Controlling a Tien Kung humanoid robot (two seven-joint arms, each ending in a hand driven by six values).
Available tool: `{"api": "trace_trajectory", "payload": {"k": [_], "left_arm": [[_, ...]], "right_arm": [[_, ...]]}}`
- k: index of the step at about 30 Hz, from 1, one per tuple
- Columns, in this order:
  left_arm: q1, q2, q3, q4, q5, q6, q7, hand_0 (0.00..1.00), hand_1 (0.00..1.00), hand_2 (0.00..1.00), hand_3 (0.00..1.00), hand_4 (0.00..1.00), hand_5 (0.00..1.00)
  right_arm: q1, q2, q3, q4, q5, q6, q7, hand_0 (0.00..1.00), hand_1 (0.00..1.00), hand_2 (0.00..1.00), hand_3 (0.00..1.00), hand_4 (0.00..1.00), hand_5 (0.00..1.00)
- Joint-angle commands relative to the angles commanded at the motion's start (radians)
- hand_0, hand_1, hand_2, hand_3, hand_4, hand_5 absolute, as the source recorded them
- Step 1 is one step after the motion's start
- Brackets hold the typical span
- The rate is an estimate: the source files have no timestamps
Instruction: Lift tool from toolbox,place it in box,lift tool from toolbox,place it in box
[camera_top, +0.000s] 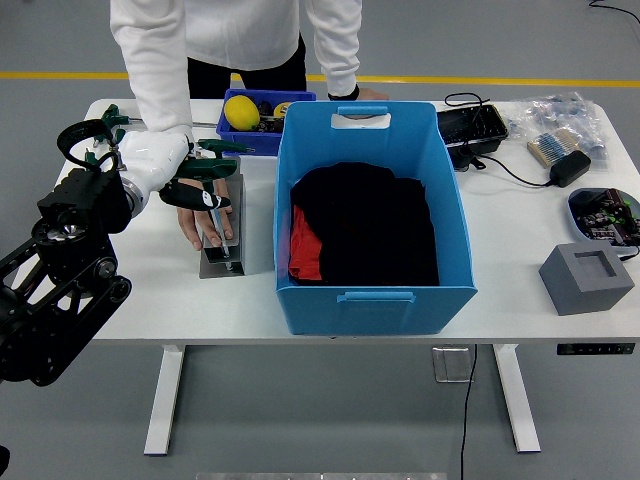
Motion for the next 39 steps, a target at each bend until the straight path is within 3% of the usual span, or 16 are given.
{"api": "trace_trajectory", "payload": {"k": [4,5,10,11,39], "left_arm": [[-0.004,0.0,0.002,0.01,0.0,0.001,-0.001,0.452,0.333,0.302,0.465,0.998,0.685],[-0.005,0.0,0.002,0.011,0.0,0.001,-0.001,0.386,0.29,0.267,0.382,0.998,0.687],[-0.011,0.0,0.005,0.017,0.0,-0.004,-0.002,0.386,0.29,0.267,0.382,0.998,0.687],[-0.012,0.001,0.005,0.017,0.0,-0.004,-0.002,0.377,0.268,0.25,0.333,0.998,0.69],[-0.02,0.007,0.006,0.014,-0.019,-0.025,-0.002,0.293,0.167,0.165,0.228,0.998,0.698]], "right_arm": [[0.001,0.0,0.0,0.0,0.0,0.0,0.0,0.673,0.642,0.708,0.575,0.781,0.728],[0.001,0.0,0.0,0.0,0.0,0.0,0.0,0.673,0.642,0.708,0.575,0.782,0.729],[0.001,-0.001,0.0,0.0,-0.001,0.0,0.0,0.673,0.642,0.708,0.575,0.782,0.729],[0.001,-0.001,0.0,0.0,-0.001,0.0,0.0,0.672,0.641,0.708,0.575,0.781,0.729],[0.003,-0.002,-0.001,-0.001,-0.001,0.001,0.0,0.673,0.642,0.708,0.574,0.782,0.729]]}}
